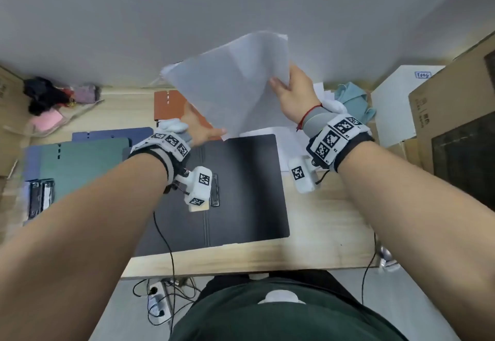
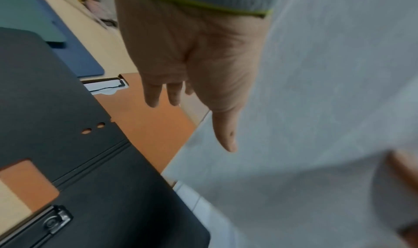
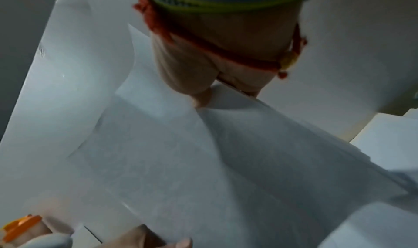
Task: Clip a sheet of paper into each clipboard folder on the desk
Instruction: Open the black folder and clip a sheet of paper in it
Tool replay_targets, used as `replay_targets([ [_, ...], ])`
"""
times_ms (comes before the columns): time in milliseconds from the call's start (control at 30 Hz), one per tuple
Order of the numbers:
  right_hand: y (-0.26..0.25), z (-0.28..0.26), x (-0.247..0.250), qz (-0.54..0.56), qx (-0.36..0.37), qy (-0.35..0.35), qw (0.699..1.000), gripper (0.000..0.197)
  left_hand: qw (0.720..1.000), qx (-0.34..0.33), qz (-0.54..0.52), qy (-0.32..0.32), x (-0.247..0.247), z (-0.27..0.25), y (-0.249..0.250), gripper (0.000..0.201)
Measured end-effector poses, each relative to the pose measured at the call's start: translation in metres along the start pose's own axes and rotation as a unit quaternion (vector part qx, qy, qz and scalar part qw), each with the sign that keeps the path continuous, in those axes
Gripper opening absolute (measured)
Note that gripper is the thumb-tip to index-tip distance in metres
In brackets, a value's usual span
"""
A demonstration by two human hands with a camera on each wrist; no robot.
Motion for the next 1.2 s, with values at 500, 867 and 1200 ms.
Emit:
replay_targets([
  [500, 0.017, -0.017, -0.022, 0.259, -0.084, -0.042, 0.961, 0.019, 0.987, -0.073, -0.119, 0.076, 0.021, -0.033, -0.005, 0.042],
  [867, 0.048, -0.028, -0.025, 0.254, -0.143, -0.053, 0.955, 0.026, 0.996, -0.034, -0.047, 0.074, 0.006, -0.037, -0.003, 0.033],
  [1200, 0.078, -0.042, -0.032, 0.147, -0.203, -0.109, 0.962, 0.039, 0.999, -0.038, -0.011, 0.009, -0.003, -0.045, -0.012, 0.032],
])
Point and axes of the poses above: each hand's wrist, its own z-axis towards the middle knuckle, its own x-axis out of the back of the hand, y = z × x, the point moved 1 cm from there along z, towards the middle knuckle, and after that the axes turned 5 degrees about -y, right-handed, at the moved point
